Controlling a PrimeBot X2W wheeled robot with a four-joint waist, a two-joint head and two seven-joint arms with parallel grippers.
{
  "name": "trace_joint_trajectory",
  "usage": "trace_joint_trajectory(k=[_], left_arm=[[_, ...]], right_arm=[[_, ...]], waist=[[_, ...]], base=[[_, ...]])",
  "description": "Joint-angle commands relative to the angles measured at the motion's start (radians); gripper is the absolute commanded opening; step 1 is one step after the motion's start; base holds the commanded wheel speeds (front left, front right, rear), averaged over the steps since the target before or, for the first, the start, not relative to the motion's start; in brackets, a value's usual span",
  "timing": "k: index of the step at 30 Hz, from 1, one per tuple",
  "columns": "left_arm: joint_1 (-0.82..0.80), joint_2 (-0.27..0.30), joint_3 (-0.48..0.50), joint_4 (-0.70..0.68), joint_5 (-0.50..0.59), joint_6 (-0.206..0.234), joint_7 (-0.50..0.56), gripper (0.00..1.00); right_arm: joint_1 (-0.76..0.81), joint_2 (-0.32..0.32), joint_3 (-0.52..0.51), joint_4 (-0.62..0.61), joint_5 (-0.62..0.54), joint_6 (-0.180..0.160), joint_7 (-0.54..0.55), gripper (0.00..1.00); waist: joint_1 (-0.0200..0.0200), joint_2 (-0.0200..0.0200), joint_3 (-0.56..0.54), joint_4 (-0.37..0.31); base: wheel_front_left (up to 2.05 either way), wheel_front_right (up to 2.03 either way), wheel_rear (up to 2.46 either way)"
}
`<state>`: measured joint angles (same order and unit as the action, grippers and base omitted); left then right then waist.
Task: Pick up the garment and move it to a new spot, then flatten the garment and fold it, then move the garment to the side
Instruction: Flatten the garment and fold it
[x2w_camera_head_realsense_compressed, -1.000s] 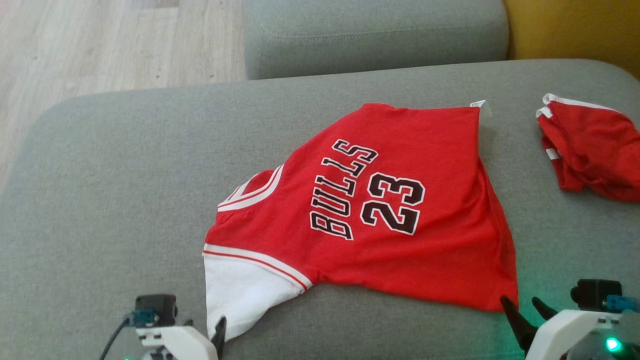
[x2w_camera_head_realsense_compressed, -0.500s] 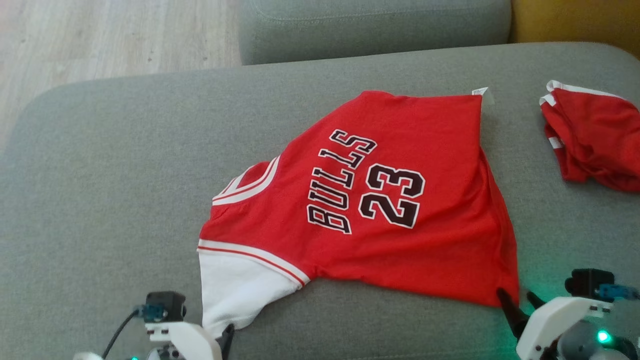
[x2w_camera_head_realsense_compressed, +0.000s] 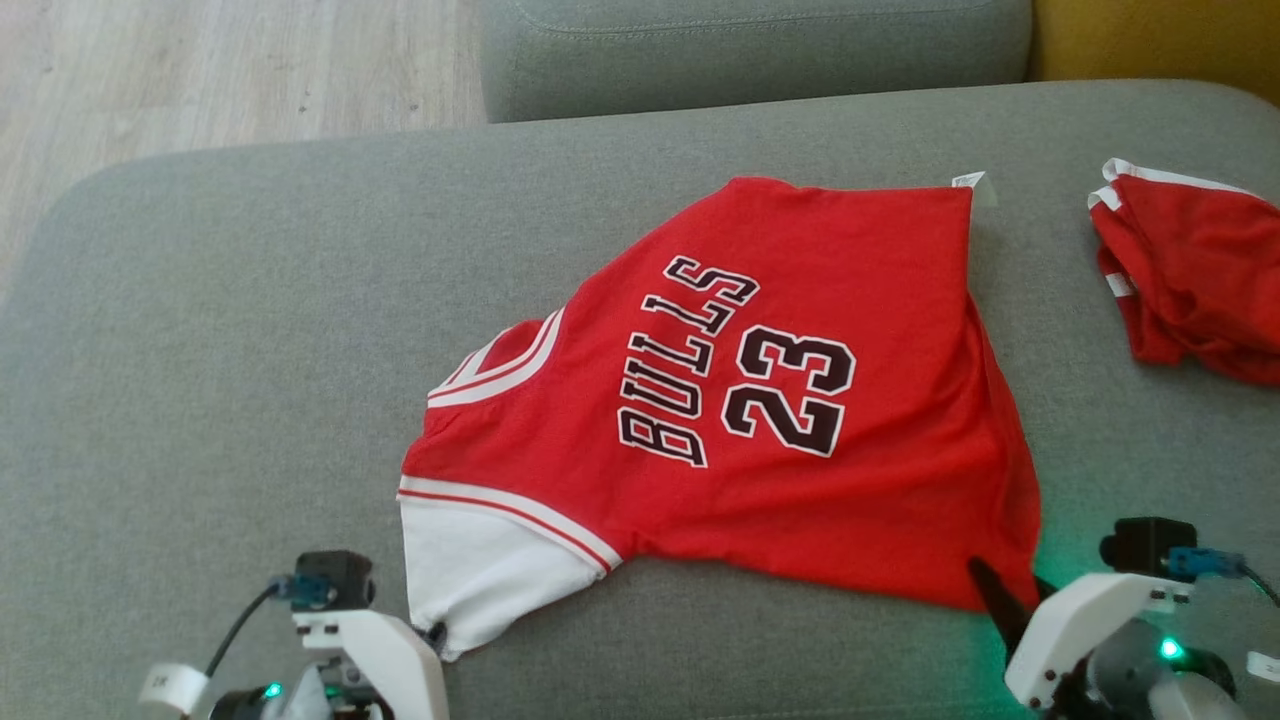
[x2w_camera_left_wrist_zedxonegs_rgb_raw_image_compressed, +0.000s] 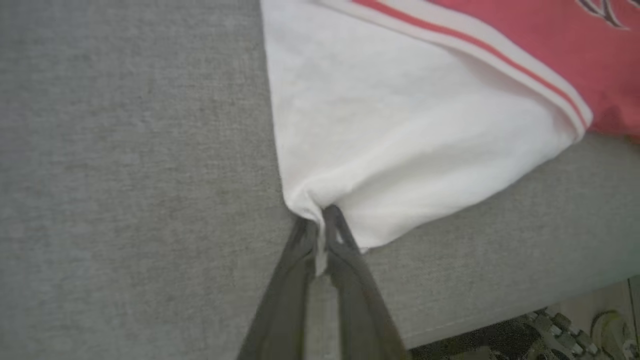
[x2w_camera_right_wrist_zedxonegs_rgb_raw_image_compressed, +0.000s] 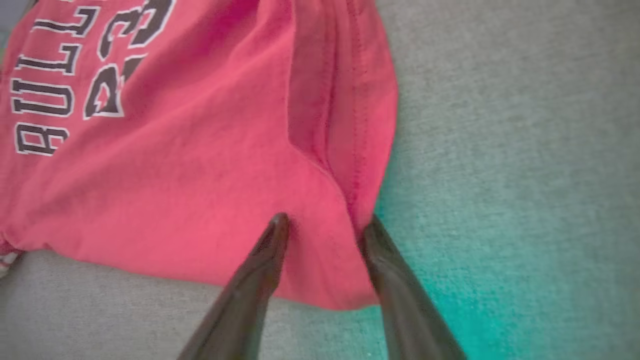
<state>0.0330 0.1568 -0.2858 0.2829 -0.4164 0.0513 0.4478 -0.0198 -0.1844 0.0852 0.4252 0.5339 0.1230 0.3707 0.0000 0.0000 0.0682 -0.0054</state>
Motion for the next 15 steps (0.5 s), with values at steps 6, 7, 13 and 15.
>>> trace_joint_trajectory(k=[6,7,13,15], left_arm=[[-0.028,0.005,0.018,-0.016,-0.011,-0.012,-0.019,0.00],[-0.026,0.006,0.021,-0.027,-0.014,-0.012,-0.022,0.00],[-0.030,0.022,0.036,-0.133,-0.027,-0.020,-0.043,0.00],[-0.055,0.029,0.042,-0.168,-0.033,-0.031,-0.047,0.00]], right_arm=[[-0.044,-0.035,0.054,-0.024,0.036,0.008,-0.093,0.00],[-0.046,-0.039,0.055,-0.027,0.042,0.008,-0.109,0.00],[-0.052,-0.063,0.060,-0.083,0.106,0.008,-0.185,0.00],[-0.069,-0.073,0.055,-0.112,0.140,0.008,-0.198,0.00]], waist=[[0.0000,0.0000,-0.017,0.003],[0.0000,0.0000,-0.020,0.004],[0.0000,0.0000,-0.030,0.006],[0.0000,0.0000,-0.023,0.006]], base=[[0.00,0.00,0.00],[0.00,0.00,0.00],[0.00,0.00,0.00],[0.00,0.00,0.00]])
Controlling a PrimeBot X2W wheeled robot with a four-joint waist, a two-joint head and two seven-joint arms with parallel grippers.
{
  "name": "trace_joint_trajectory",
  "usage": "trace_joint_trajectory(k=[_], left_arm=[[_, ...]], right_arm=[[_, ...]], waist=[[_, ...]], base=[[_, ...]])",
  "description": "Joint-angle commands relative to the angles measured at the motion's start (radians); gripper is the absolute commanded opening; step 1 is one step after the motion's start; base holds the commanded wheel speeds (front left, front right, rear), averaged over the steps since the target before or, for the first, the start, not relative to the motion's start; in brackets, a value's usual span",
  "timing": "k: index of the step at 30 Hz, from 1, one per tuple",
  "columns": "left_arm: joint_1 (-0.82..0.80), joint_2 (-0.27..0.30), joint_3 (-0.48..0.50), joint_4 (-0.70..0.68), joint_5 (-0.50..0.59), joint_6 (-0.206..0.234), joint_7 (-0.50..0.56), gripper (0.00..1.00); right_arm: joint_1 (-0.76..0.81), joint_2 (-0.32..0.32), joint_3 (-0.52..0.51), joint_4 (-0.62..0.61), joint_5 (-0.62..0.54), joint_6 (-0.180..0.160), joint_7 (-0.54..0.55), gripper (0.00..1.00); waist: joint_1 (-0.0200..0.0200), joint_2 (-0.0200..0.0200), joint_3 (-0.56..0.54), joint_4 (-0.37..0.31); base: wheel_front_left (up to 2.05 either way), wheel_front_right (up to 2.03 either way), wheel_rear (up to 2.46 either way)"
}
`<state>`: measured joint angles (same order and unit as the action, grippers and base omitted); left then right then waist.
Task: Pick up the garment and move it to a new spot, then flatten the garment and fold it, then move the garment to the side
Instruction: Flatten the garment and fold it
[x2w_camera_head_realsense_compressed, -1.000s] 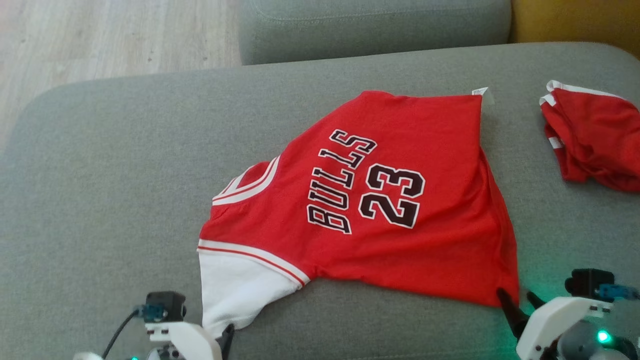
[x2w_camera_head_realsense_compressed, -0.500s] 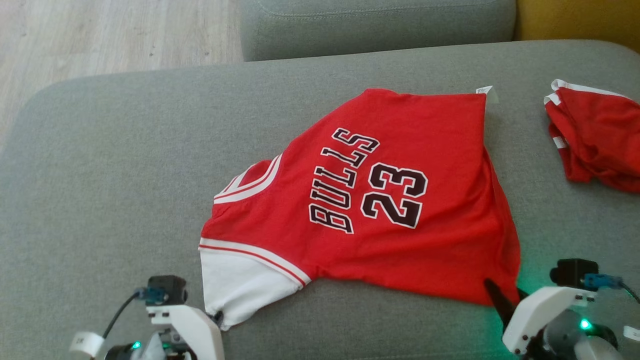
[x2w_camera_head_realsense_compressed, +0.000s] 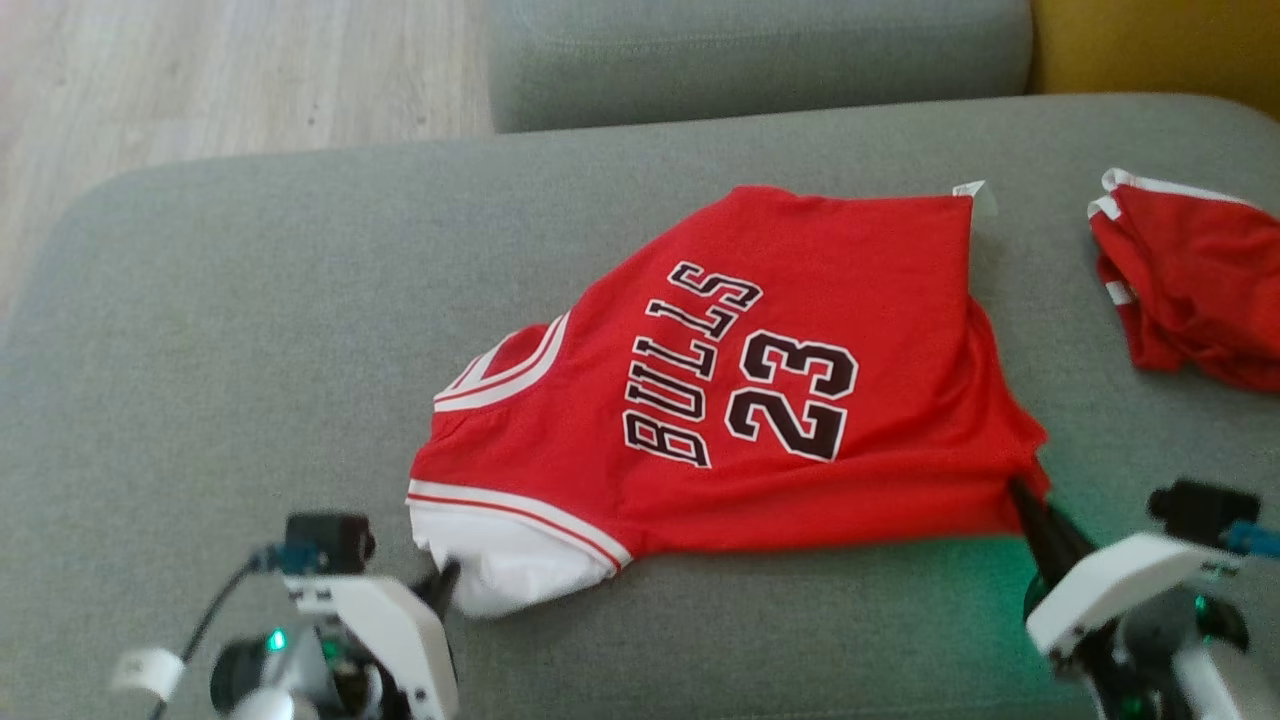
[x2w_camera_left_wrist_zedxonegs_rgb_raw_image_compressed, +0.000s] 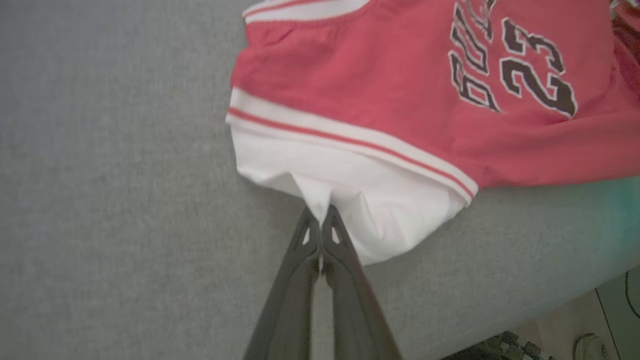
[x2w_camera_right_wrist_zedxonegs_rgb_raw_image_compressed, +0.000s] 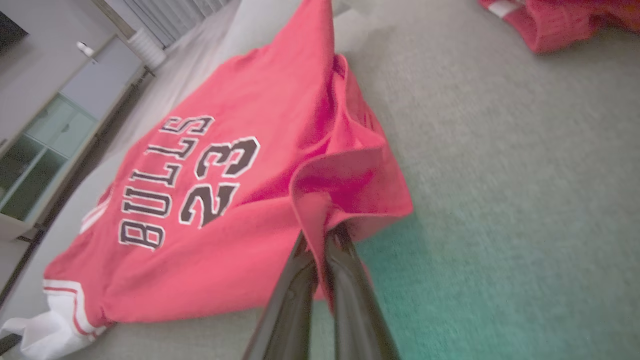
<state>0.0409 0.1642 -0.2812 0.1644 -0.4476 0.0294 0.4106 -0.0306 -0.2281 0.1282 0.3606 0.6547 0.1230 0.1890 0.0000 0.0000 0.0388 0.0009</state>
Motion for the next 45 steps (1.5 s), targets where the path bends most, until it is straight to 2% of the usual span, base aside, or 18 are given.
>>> trace_joint_trajectory(k=[1,8,15,19,23,29,38,42,45], left_arm=[[-0.084,0.025,0.042,-0.064,-0.002,-0.011,-0.013,0.00],[-0.373,0.036,0.061,-0.029,0.013,-0.042,-0.029,0.00],[-0.805,-0.007,0.055,0.212,0.022,-0.083,-0.054,0.00],[-1.057,-0.038,0.055,0.370,0.045,-0.077,-0.107,0.00],[-1.298,-0.066,0.064,0.489,0.054,-0.067,-0.185,0.00],[-1.577,-0.085,0.089,0.627,0.046,-0.054,-0.298,0.00],[-1.855,-0.097,0.105,0.784,0.022,-0.061,-0.382,0.00],[-1.897,-0.103,0.085,0.846,0.015,-0.086,-0.378,0.00],[-1.874,-0.106,0.056,0.889,0.018,-0.113,-0.373,0.00]], right_arm=[[-0.071,-0.035,0.012,-0.062,0.039,0.008,-0.015,0.00],[-0.293,-0.112,0.040,-0.109,0.169,0.008,0.029,0.00],[-0.652,-0.197,0.096,0.006,0.291,0.008,0.087,0.00],[-0.862,-0.240,0.141,0.092,0.317,0.008,0.093,0.00],[-1.059,-0.258,0.168,0.162,0.360,0.008,0.078,0.00],[-1.297,-0.283,0.206,0.241,0.399,0.008,0.022,0.00],[-1.536,-0.327,0.254,0.328,0.450,0.008,-0.048,0.00],[-1.556,-0.350,0.296,0.352,0.476,0.008,-0.060,0.00],[-1.510,-0.363,0.343,0.358,0.508,0.008,-0.046,0.00]], waist=[[0.0000,0.0000,0.015,-0.001],[0.0000,0.0000,0.119,-0.014],[0.0000,0.0000,0.271,-0.006],[0.0000,0.0000,0.349,0.008],[0.0000,0.0000,0.411,0.019],[0.0000,0.0000,0.443,0.031],[0.0000,0.0000,0.441,0.049],[0.0000,0.0000,0.438,0.066],[0.0000,0.0000,0.429,0.079]], base=[[0.00,0.00,0.00],[0.00,0.00,0.00],[0.00,0.00,0.00],[0.00,0.00,0.00],[0.00,0.00,0.00],[0.00,0.00,0.00],[0.00,0.00,0.00],[0.00,0.00,0.00],[0.00,0.00,0.00]])
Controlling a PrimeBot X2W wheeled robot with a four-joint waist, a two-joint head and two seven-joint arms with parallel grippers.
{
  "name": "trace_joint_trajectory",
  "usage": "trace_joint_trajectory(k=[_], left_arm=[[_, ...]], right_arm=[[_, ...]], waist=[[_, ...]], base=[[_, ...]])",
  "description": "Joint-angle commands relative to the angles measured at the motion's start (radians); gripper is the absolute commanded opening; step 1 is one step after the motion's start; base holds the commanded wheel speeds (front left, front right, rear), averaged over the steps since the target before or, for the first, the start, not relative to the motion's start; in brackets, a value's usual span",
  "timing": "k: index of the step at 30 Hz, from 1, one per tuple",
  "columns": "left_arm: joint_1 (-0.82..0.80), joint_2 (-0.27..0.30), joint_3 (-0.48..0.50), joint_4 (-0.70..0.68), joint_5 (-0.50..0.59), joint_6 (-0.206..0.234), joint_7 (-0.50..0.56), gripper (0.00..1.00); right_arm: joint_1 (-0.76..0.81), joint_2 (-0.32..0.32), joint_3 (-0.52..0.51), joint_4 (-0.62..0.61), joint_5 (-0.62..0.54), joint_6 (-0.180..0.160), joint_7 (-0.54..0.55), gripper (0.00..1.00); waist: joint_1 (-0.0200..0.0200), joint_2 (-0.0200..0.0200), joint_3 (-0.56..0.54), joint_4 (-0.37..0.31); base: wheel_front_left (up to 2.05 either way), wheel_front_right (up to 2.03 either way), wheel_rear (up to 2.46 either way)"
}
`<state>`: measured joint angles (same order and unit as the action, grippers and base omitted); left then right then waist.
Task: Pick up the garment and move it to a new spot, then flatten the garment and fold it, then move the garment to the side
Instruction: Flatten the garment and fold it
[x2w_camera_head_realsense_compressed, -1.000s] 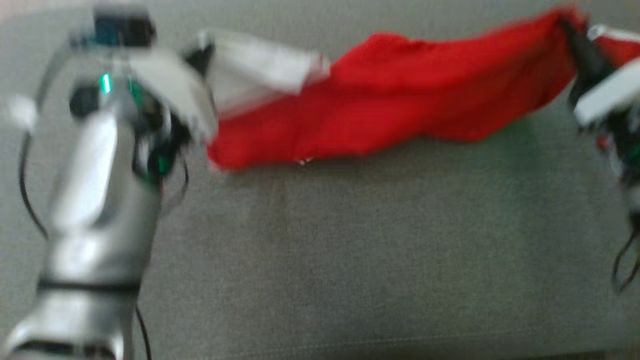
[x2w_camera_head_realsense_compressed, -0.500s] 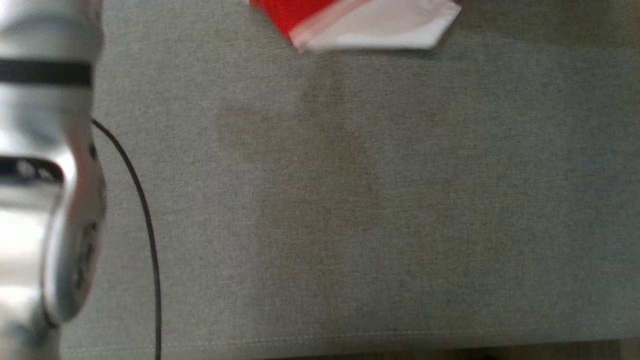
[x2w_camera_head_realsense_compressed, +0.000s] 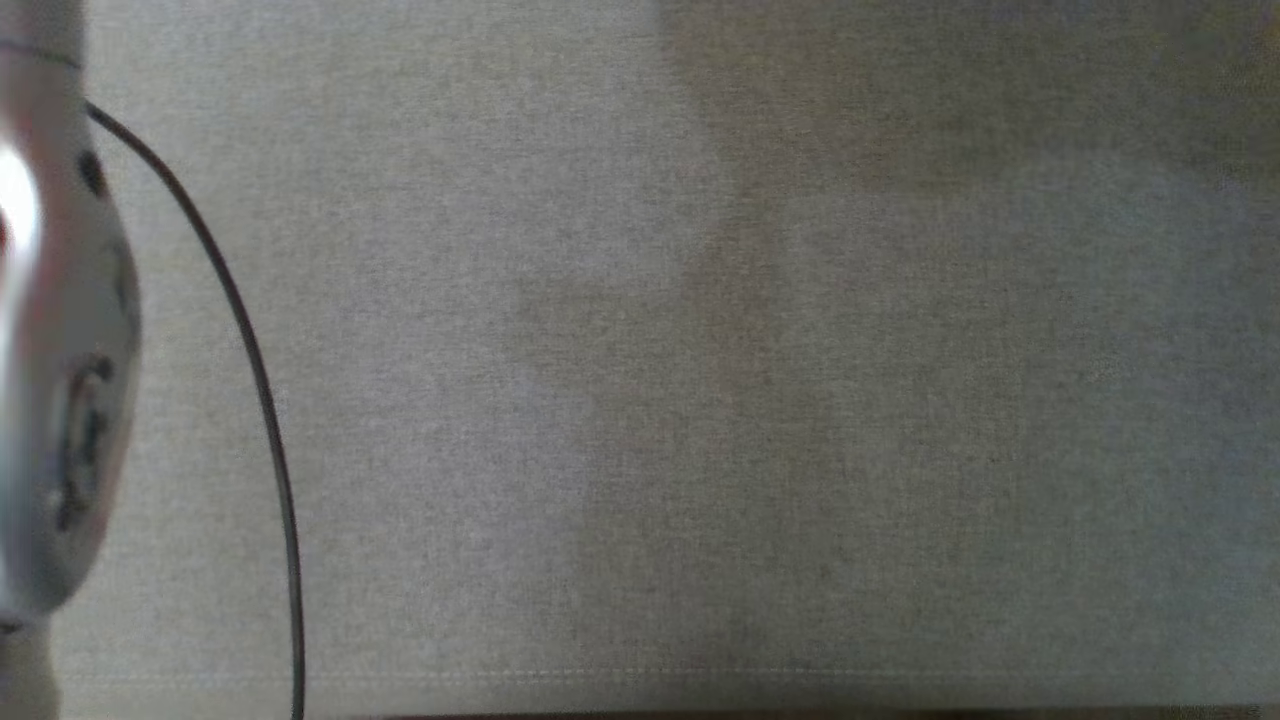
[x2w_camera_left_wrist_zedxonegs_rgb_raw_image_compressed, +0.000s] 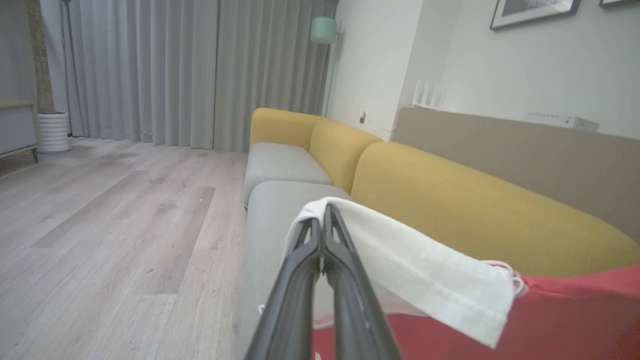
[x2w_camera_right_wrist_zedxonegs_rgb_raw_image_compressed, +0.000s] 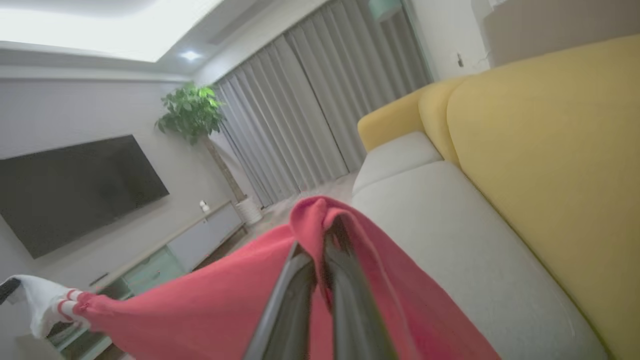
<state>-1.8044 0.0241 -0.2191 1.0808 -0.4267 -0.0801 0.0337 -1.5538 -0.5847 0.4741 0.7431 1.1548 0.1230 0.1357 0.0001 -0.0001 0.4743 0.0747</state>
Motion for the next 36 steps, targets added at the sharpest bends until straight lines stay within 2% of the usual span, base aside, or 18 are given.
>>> trace_joint_trajectory(k=[1,4,7,11,13,15,19,23,26,30,36], left_arm=[[-0.009,0.033,-0.021,-0.013,-0.001,-0.013,0.009,0.00],[0.070,0.036,-0.070,0.026,0.005,-0.040,0.036,0.00],[0.135,0.040,-0.100,0.049,-0.001,-0.047,0.062,0.00],[0.308,0.039,-0.229,0.019,-0.068,-0.050,0.203,0.00],[0.408,0.063,-0.304,-0.037,-0.135,-0.050,0.309,0.00],[0.513,0.109,-0.383,-0.118,-0.216,-0.050,0.437,0.00],[0.698,0.266,-0.521,-0.340,-0.385,-0.050,0.679,0.00],[0.842,0.435,-0.595,-0.564,-0.534,-0.050,0.876,0.00],[0.927,0.531,-0.614,-0.694,-0.622,-0.050,0.985,0.00],[1.022,0.618,-0.619,-0.838,-0.714,-0.036,1.095,0.00],[1.141,0.702,-0.624,-1.029,-0.822,0.034,1.196,0.00]], right_arm=[[0.041,-0.010,0.018,-0.027,0.020,0.008,0.017,0.00],[0.144,-0.019,0.076,-0.038,0.067,0.008,0.044,0.00],[0.222,-0.026,0.116,-0.054,0.100,0.008,0.067,0.00],[0.381,-0.043,0.203,-0.095,0.166,0.008,0.138,0.00],[0.451,-0.054,0.243,-0.111,0.195,0.008,0.179,0.00],[0.516,-0.066,0.286,-0.127,0.217,0.008,0.223,0.00],[0.628,-0.093,0.358,-0.158,0.254,0.008,0.302,0.00],[0.730,-0.126,0.421,-0.191,0.279,0.008,0.368,0.00],[0.795,-0.155,0.474,-0.214,0.280,0.008,0.425,0.00],[0.866,-0.196,0.532,-0.247,0.288,0.008,0.506,0.00],[0.946,-0.292,0.605,-0.325,0.305,0.008,0.676,0.00]], waist=[[-0.0001,0.0001,-0.015,0.009],[-0.0001,0.0001,-0.054,0.018],[-0.0001,0.0001,-0.089,0.021],[-0.0001,0.0001,-0.174,0.018],[-0.0001,0.0001,-0.217,0.012],[-0.0001,0.0001,-0.263,0.006],[-0.0001,0.0001,-0.341,-0.006],[-0.0001,0.0001,-0.405,-0.012],[-0.0001,0.0001,-0.440,-0.019],[-0.0001,0.0001,-0.468,-0.028],[-0.0001,0.0001,-0.469,-0.042]], base=[[0.00,0.00,0.00],[0.00,0.00,0.00],[0.00,0.00,0.00],[0.00,0.00,0.00],[0.00,0.00,0.00],[0.00,0.00,0.00],[0.00,0.00,0.00],[0.00,0.00,0.00],[0.00,0.00,0.00],[0.00,0.00,0.00],[0.00,0.00,0.00]])
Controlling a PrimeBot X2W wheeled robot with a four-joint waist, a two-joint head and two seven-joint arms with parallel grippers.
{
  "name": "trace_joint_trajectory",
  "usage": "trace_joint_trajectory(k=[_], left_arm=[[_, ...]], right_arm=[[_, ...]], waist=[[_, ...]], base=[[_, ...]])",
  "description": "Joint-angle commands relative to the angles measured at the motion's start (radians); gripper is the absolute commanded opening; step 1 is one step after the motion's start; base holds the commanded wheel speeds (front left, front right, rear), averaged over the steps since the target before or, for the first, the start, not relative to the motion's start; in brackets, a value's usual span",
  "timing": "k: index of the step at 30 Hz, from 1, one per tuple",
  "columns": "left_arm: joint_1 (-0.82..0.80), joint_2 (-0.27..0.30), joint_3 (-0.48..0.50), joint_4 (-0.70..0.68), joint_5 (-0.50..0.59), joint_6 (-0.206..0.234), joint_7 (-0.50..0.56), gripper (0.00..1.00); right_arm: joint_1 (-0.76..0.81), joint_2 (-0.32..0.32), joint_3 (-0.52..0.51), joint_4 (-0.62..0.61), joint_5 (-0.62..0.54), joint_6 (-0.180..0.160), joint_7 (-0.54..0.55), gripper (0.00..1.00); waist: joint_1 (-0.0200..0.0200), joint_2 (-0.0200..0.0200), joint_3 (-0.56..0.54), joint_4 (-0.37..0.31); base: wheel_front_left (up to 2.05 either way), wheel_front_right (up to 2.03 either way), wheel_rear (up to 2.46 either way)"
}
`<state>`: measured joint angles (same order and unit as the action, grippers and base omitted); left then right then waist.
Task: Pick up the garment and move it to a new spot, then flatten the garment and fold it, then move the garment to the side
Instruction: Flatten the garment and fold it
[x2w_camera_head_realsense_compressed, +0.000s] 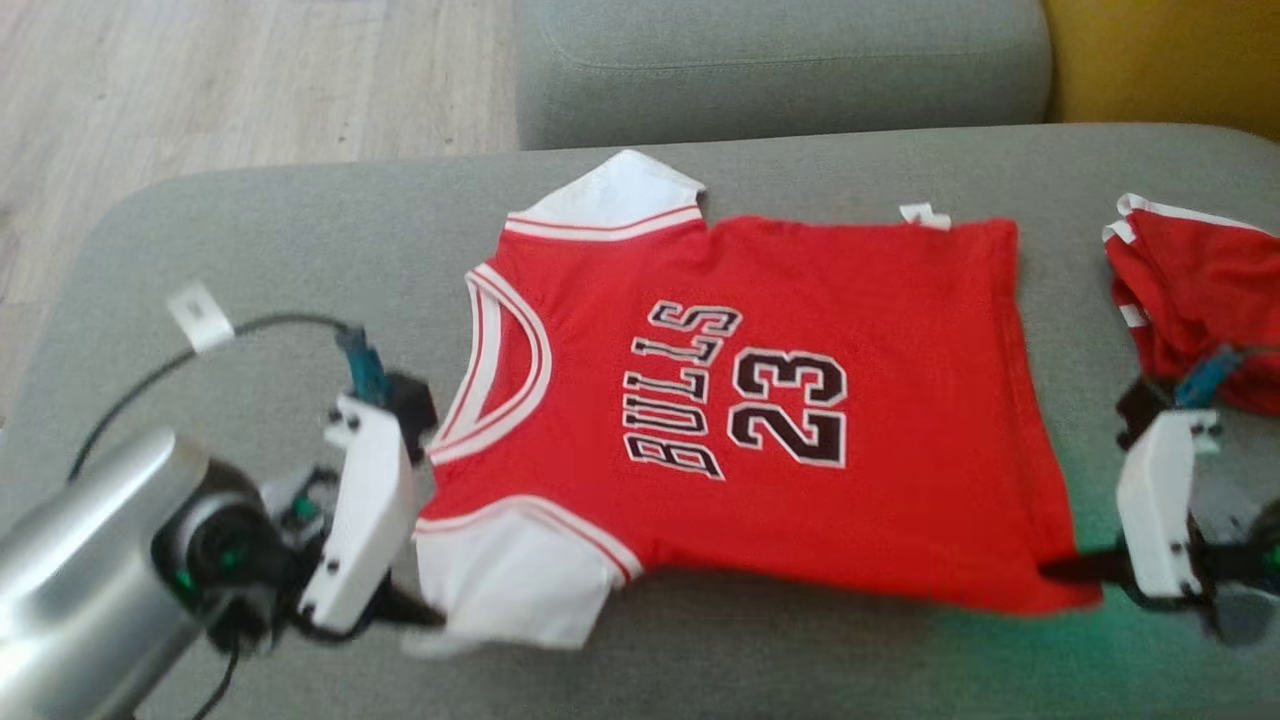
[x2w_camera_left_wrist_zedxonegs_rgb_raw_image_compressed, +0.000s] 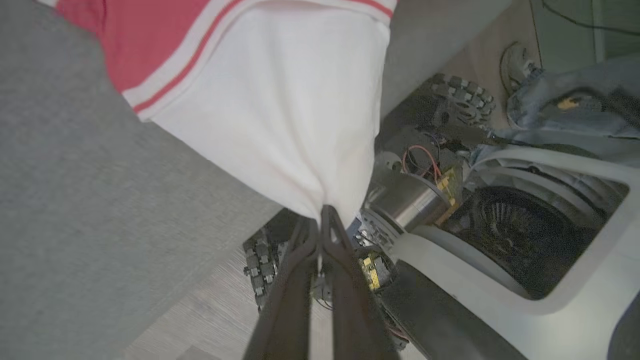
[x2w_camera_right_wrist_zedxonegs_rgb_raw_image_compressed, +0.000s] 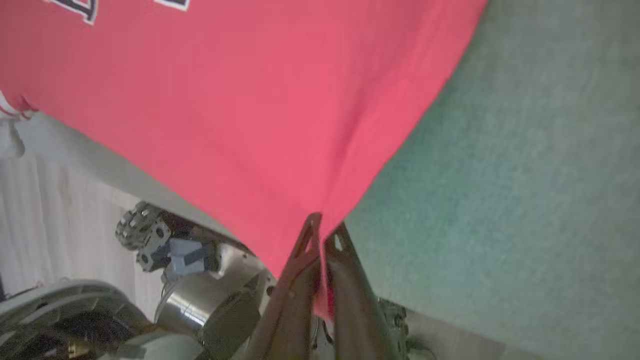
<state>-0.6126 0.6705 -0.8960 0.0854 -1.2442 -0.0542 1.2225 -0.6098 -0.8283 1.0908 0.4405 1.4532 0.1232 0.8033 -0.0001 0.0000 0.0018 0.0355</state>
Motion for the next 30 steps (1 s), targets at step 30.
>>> trace_joint_trajectory(k=[30], left_arm=[[-0.339,-0.063,0.093,0.114,0.112,0.090,-0.001,0.00]], right_arm=[[-0.178,0.080,-0.166,0.168,0.088,0.008,0.073,0.00]], waist=[[0.0001,0.0000,0.211,-0.093]], base=[[0.00,0.00,0.00]])
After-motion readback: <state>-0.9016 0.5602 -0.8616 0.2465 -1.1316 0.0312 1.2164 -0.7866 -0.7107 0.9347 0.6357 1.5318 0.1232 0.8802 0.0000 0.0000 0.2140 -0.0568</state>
